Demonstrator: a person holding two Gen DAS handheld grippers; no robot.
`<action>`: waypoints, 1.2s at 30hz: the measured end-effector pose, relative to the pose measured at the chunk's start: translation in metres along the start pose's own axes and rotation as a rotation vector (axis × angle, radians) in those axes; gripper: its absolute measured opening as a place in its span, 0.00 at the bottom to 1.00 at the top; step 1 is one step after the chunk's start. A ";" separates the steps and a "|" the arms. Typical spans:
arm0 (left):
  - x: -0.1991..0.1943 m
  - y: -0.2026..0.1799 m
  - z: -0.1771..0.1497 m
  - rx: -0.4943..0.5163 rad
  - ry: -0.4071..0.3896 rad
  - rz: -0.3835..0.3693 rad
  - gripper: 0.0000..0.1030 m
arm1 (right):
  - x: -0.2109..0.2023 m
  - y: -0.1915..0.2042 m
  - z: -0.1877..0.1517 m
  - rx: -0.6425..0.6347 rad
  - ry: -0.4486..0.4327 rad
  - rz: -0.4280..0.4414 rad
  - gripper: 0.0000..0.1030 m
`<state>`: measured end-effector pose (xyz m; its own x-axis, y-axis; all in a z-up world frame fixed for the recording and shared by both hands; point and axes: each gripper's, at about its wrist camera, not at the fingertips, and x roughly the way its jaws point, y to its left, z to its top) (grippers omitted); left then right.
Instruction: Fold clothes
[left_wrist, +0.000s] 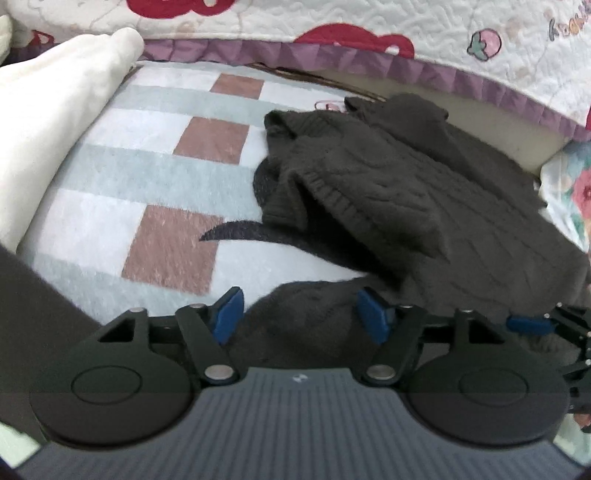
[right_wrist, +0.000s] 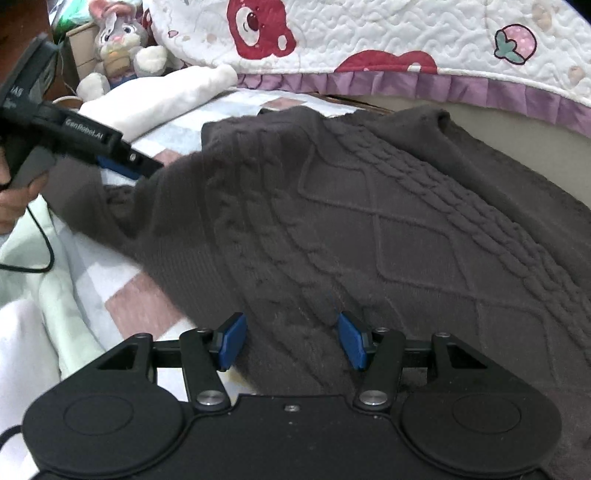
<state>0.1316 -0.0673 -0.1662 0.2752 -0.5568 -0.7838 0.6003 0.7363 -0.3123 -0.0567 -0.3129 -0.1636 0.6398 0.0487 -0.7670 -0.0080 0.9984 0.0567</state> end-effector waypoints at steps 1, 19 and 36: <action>0.004 0.006 0.002 -0.035 0.014 -0.016 0.70 | 0.000 -0.001 -0.001 0.004 0.002 0.002 0.59; -0.028 -0.025 -0.007 0.033 -0.171 0.155 0.10 | 0.006 -0.002 -0.005 0.032 -0.013 -0.008 0.67; -0.116 -0.048 -0.051 -0.311 -0.062 0.041 0.14 | -0.005 -0.013 -0.008 0.059 0.031 -0.005 0.67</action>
